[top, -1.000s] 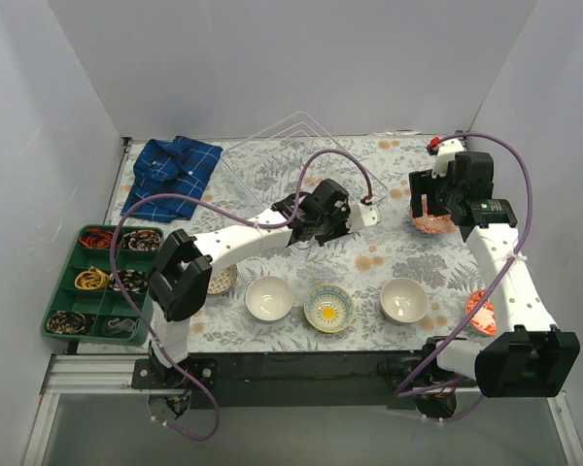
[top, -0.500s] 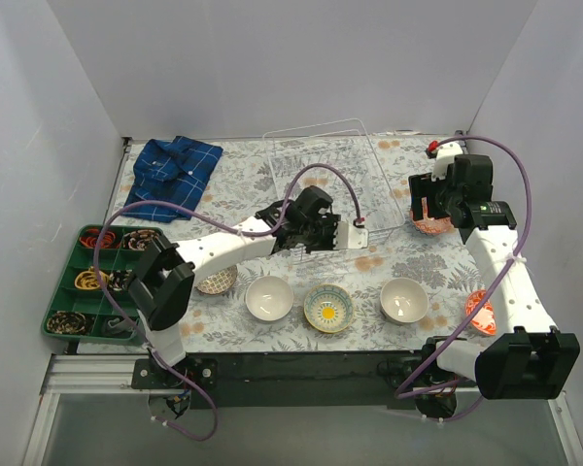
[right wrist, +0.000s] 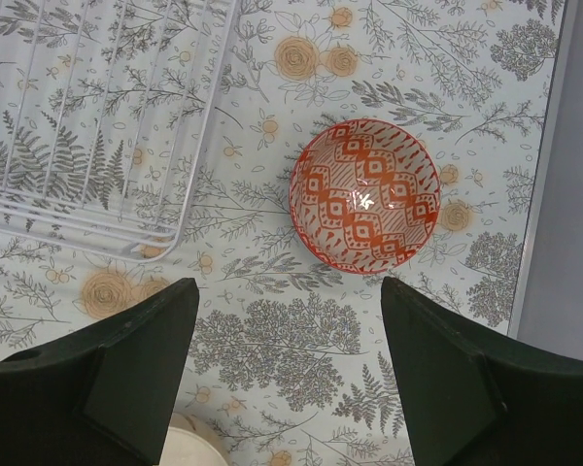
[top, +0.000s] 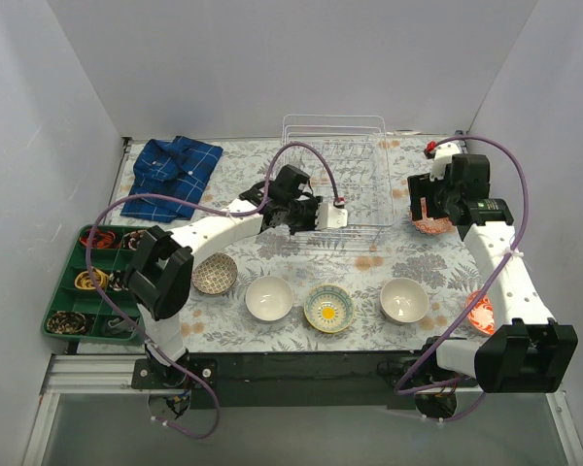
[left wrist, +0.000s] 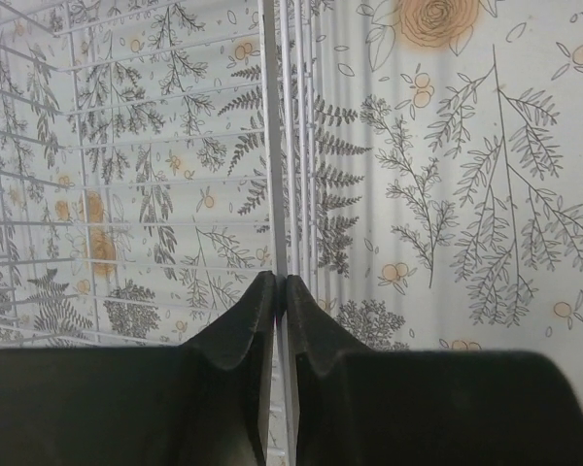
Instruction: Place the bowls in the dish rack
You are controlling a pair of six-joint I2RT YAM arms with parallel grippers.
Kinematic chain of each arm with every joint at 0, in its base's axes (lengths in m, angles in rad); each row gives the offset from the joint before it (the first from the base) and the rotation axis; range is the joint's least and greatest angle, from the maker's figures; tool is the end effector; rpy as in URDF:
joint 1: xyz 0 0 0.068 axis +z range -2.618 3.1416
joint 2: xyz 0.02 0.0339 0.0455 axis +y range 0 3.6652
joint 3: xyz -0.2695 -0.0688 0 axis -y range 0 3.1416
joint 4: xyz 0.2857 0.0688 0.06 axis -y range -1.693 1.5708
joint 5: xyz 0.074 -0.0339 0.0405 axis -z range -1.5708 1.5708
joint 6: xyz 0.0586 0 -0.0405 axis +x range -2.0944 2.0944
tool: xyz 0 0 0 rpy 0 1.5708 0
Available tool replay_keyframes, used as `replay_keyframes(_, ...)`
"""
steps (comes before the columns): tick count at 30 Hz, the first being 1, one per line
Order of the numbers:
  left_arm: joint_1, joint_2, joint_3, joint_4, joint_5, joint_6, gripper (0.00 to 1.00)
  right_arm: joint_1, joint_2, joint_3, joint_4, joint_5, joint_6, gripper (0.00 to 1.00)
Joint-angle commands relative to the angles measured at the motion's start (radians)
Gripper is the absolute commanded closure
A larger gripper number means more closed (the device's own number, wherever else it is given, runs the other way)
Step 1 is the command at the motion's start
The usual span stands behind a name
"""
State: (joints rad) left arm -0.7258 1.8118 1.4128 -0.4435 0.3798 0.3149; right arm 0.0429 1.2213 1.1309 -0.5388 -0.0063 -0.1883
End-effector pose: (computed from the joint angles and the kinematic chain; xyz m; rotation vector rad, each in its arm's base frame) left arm 0.3269 -0.3192 0.2237 1.3615 2.0183 -0.6457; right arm 0.3246 0.0143 0.3226 -0.2574 2.1859 -0.0745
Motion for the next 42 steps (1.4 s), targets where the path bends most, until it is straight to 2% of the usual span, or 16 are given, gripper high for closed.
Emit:
replay_keyframes(1, -0.001, 0.009, 0.071, 0.026, 0.045, -0.008, 1.0, -0.011, -0.008, -0.01, 0.051, 0.003, -0.013, 0.16)
replay_keyframes(8, -0.003, 0.006, 0.066, 0.066, -0.005, -0.059, 0.98, -0.015, -0.016, -0.023, 0.053, 0.002, -0.014, 0.16)
replay_keyframes(9, -0.003, -0.012, 0.069, 0.069, -0.005, -0.069, 0.94, -0.015, -0.016, -0.022, 0.053, 0.029, -0.014, 0.16)
replay_keyframes(11, -0.003, -0.041, 0.074, 0.068, 0.007, -0.106, 0.75, -0.015, -0.022, -0.014, 0.046, 0.035, -0.02, 0.16)
replay_keyframes(15, -0.006, -0.182, 0.058, 0.036, 0.025, -0.167, 0.59, -0.015, -0.037, -0.017, 0.037, 0.049, -0.03, 0.14)
replay_keyframes(17, -0.009, -0.244, 0.034, 0.032, 0.022, -0.209, 0.56, -0.015, -0.049, -0.022, 0.031, 0.054, -0.034, 0.14)
replay_keyframes(20, -0.009, -0.362, -0.014, 0.031, -0.019, -0.357, 0.45, -0.015, -0.072, -0.028, 0.01, 0.062, -0.054, 0.13)
replay_keyframes(21, -0.011, -0.394, -0.026, 0.023, -0.091, -0.461, 0.34, -0.015, -0.08, -0.028, 0.0, 0.058, -0.072, 0.13)
replay_keyframes(23, -0.009, -0.478, -0.058, -0.026, -0.145, -0.531, 0.33, -0.015, -0.11, -0.036, -0.029, 0.054, -0.097, 0.13)
replay_keyframes(27, 0.005, -0.63, -0.181, -0.217, -0.269, -0.591, 0.3, 0.005, -0.176, -0.01, -0.163, -0.18, -0.272, 0.13)
replay_keyframes(28, 0.046, -0.666, -0.217, -0.228, -0.325, -0.638, 0.22, 0.03, -0.193, -0.008, -0.234, -0.228, -0.383, 0.13)
replay_keyframes(31, 0.13, -0.756, -0.345, -0.247, -0.436, -0.712, 0.03, 0.11, -0.252, -0.016, -0.361, -0.368, -0.552, 0.15)
replay_keyframes(32, 0.146, -0.767, -0.386, -0.262, -0.444, -0.715, 0.03, 0.132, -0.273, -0.025, -0.447, -0.388, -0.653, 0.15)
replay_keyframes(35, 0.166, -0.755, -0.411, -0.307, -0.47, -0.804, 0.02, 0.218, -0.264, -0.077, -0.599, -0.379, -0.749, 0.17)
replay_keyframes(37, 0.228, -0.737, -0.402, -0.298, -0.457, -0.845, 0.02, 0.265, -0.243, -0.104, -0.647, -0.359, -0.737, 0.23)
replay_keyframes(42, 0.305, -0.721, -0.367, -0.241, -0.51, -0.852, 0.02, 0.33, -0.21, -0.154, -0.661, -0.36, -0.61, 0.24)
